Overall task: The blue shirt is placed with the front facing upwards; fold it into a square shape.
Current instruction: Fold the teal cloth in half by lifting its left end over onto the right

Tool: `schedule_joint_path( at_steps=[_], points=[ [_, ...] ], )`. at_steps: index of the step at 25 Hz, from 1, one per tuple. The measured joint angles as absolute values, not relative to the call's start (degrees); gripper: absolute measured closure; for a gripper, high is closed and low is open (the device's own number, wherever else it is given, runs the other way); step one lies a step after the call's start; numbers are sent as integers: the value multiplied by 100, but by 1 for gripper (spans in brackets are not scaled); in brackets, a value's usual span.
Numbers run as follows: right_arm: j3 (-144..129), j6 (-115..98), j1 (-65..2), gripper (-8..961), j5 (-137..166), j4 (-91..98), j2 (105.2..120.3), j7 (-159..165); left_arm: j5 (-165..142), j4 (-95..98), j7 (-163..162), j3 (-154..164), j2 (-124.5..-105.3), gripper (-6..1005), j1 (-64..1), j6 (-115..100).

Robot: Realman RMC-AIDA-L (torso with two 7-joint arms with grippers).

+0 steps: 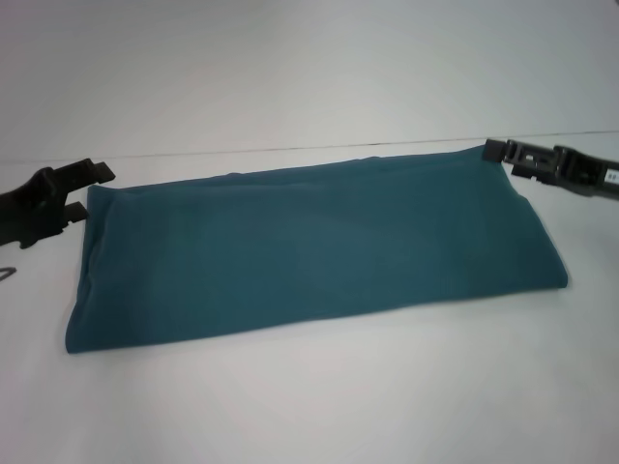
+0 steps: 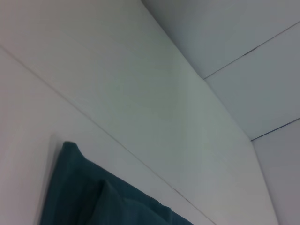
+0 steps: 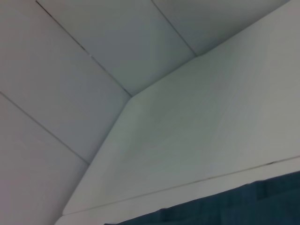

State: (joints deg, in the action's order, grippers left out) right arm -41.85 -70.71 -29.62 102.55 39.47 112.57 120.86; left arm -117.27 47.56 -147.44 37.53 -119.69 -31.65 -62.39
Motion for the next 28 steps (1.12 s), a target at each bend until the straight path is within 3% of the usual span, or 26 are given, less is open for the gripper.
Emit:
schedule_joint_path(
  at_steps=[8, 28],
  points=[
    [-4089, -7288, -2815, 8, 10232, 3859, 11428, 11813, -11141, 4171, -14591, 3635, -12079, 217, -2959, -6180],
    [-3962, -7225, -2718, 9, 10247, 3703, 11430, 11804, -10971, 3216, -14227, 3563, -12180, 217, -3077, -5341]
  ],
)
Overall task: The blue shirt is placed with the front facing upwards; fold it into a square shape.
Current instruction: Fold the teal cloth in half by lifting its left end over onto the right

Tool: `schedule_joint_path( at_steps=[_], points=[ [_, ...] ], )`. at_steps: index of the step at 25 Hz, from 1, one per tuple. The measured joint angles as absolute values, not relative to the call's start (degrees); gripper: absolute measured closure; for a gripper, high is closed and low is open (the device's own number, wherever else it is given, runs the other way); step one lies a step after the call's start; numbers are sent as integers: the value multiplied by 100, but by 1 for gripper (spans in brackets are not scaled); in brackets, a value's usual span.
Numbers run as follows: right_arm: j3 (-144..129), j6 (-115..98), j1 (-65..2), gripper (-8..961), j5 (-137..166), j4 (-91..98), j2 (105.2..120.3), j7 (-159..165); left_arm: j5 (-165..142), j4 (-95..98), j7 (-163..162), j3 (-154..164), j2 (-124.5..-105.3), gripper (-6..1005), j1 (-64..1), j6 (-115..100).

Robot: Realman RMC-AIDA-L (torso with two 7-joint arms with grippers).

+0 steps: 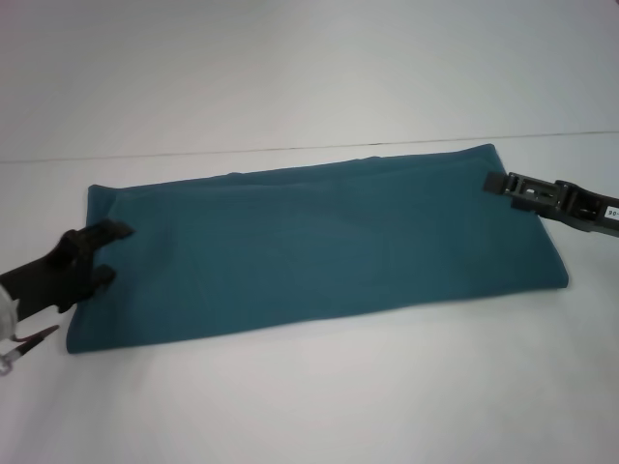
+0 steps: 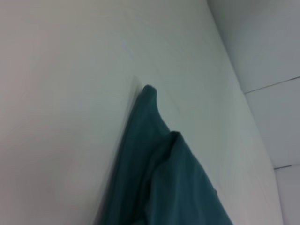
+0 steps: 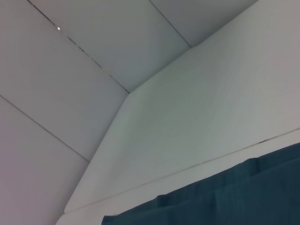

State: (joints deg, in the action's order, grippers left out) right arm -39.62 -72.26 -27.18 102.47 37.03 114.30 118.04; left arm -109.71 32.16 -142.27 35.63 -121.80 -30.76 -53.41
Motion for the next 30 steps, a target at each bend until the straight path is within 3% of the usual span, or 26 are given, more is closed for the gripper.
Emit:
schedule_joint_path(
  at_steps=[9, 19, 30],
  points=[
    [-3925, -7228, -2716, 9, 10224, 3631, 11436, 11799, -10963, 3022, -14168, 3765, -12184, 217, -3228, -5217],
    [-3853, -7227, -2716, 8, 10213, 3629, 11451, 11795, -10819, 3563, -14199, 3683, -12276, 217, -2949, -5347],
    [-3849, -7156, -2754, 8, 10212, 3629, 11460, 11794, -10875, 3323, -13680, 3743, -12375, 218, -3259, -4597]
  ],
)
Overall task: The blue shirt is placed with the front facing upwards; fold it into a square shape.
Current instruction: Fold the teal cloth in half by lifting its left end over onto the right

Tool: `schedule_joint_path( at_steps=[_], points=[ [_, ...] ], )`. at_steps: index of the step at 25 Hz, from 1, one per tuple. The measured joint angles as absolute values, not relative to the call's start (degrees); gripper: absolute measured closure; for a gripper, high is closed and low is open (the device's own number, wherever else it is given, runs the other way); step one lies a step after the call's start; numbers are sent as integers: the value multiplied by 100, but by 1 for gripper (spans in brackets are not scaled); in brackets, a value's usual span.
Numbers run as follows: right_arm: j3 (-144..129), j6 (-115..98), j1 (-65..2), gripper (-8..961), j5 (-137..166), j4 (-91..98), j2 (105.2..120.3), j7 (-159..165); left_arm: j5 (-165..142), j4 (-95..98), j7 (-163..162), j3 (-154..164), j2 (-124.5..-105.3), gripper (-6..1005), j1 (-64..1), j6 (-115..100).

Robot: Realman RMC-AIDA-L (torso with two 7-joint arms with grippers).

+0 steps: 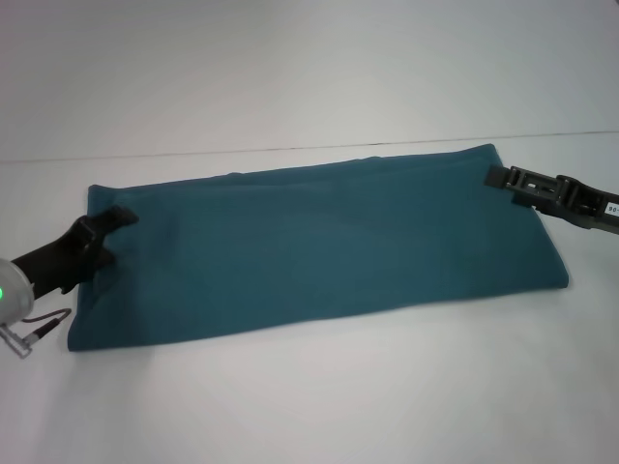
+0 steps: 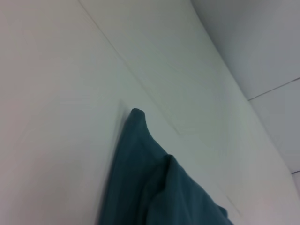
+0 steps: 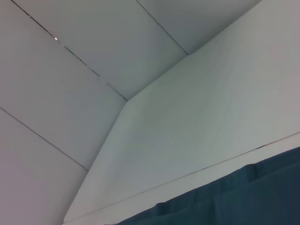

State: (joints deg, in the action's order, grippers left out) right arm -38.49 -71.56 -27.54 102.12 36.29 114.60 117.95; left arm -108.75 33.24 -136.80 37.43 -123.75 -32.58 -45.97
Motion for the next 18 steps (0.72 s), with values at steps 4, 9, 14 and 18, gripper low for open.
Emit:
schedule_joint_path(
  at_steps=[4, 9, 14, 18],
  points=[
    [-3849, -7150, -2759, 8, 10212, 3629, 11461, 11795, -10887, 3129, -13401, 3744, -12355, 218, -3350, -4377],
    [-3807, -7150, -2764, 8, 10212, 3629, 11466, 11795, -10918, 3100, -13288, 3745, -12340, 218, -3359, -4298],
    [-3727, -7151, -2780, 8, 10212, 3630, 11468, 11795, -10876, 3321, -13286, 3713, -12340, 218, -3253, -4511],
    [-3714, -7153, -2770, 8, 10213, 3630, 11473, 11795, -10806, 3524, -13314, 3699, -12374, 218, -3145, -4536]
  ],
)
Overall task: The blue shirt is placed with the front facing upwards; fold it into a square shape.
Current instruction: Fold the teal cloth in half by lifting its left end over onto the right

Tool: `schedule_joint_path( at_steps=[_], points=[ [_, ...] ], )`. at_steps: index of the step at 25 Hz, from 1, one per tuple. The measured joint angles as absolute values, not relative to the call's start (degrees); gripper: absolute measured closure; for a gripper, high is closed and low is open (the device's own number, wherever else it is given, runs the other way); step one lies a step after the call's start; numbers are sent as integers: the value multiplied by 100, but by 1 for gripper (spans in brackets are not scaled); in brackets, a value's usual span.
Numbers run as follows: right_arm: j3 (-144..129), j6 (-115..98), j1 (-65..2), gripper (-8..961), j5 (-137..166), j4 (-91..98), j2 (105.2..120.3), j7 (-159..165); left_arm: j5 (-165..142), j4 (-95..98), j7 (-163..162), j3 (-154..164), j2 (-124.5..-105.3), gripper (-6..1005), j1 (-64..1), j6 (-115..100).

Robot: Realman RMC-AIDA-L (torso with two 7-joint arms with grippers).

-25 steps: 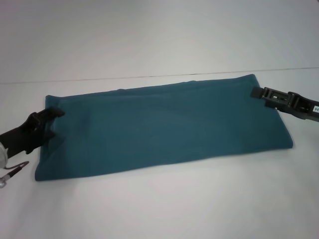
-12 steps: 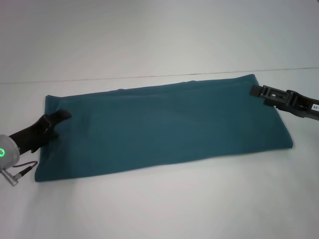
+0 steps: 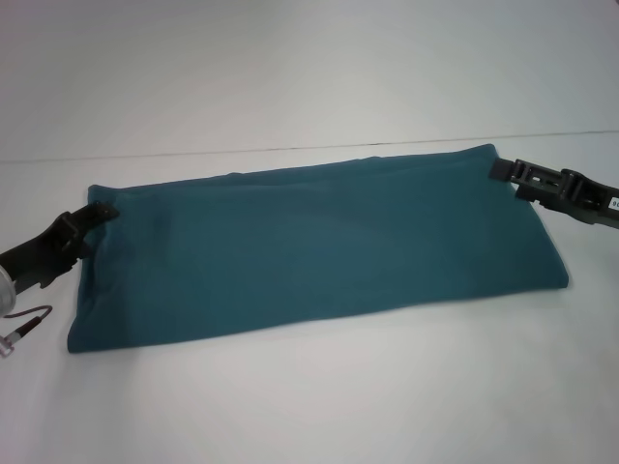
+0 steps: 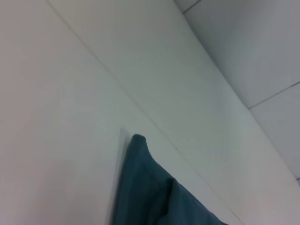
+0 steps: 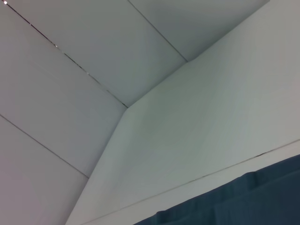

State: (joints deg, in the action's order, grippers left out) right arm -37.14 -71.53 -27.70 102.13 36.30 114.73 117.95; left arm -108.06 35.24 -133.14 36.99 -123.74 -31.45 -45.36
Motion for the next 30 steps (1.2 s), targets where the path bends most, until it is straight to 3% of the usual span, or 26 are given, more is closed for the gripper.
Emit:
schedule_joint_path(
  at_steps=[22, 30],
  points=[
    [-3709, -7128, -2723, 9, 10240, 3563, 11472, 11795, -10932, 3603, -13347, 3706, -12356, 218, -3114, -4778],
    [-3713, -7130, -2715, 9, 10250, 3559, 11446, 11791, -12202, 3725, -13790, 3684, -11956, 218, -3372, -5407]
  ],
)
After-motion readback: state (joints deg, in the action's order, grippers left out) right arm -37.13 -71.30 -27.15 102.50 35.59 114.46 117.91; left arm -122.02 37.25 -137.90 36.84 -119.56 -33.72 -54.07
